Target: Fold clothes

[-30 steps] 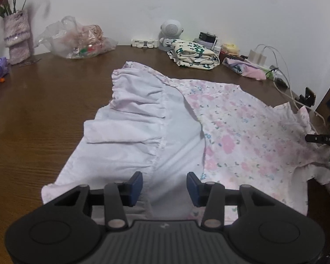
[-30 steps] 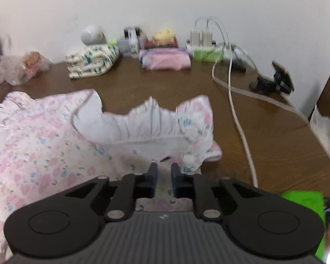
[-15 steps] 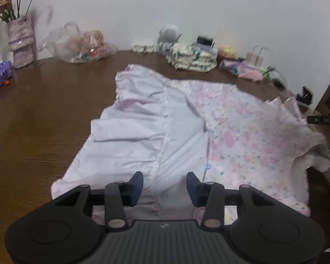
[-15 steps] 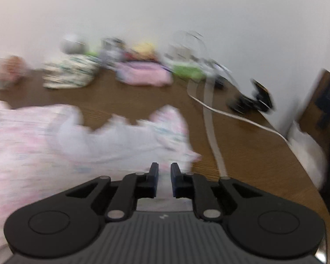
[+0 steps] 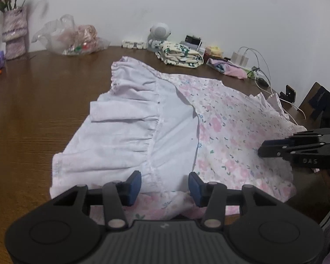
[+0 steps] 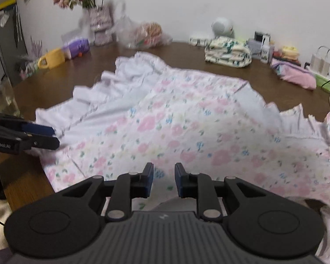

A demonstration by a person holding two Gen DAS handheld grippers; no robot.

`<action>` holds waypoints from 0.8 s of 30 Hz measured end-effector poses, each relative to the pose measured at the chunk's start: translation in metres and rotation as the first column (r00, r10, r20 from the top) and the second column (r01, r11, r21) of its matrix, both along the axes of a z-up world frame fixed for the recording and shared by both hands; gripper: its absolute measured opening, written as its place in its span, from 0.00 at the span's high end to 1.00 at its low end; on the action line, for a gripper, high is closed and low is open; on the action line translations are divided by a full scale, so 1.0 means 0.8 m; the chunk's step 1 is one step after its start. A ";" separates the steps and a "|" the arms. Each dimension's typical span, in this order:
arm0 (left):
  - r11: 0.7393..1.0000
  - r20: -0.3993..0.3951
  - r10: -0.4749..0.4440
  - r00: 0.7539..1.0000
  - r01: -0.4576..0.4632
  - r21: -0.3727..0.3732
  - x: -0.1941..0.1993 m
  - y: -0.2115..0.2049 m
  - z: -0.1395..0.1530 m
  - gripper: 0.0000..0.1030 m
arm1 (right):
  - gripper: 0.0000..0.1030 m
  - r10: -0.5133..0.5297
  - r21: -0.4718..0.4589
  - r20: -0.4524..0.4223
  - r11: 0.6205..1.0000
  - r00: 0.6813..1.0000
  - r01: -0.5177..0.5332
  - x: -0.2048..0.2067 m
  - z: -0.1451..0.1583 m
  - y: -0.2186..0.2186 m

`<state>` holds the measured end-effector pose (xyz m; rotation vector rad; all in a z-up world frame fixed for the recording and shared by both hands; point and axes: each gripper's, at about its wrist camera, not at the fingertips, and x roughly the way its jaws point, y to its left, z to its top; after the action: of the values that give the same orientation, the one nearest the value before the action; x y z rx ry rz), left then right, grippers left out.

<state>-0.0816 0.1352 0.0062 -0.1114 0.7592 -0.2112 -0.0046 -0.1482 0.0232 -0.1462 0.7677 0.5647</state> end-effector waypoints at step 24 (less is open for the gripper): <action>0.985 0.152 -0.123 0.981 0.102 0.141 -0.095 0.036 -0.002 0.30 | 0.60 0.314 -0.034 0.076 0.949 0.946 -0.312 -0.096 -0.004 -0.041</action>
<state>-0.1574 0.1643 0.0050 0.0744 0.6179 -0.2733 -0.0811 -0.1814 0.0200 -0.3127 0.6761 0.8475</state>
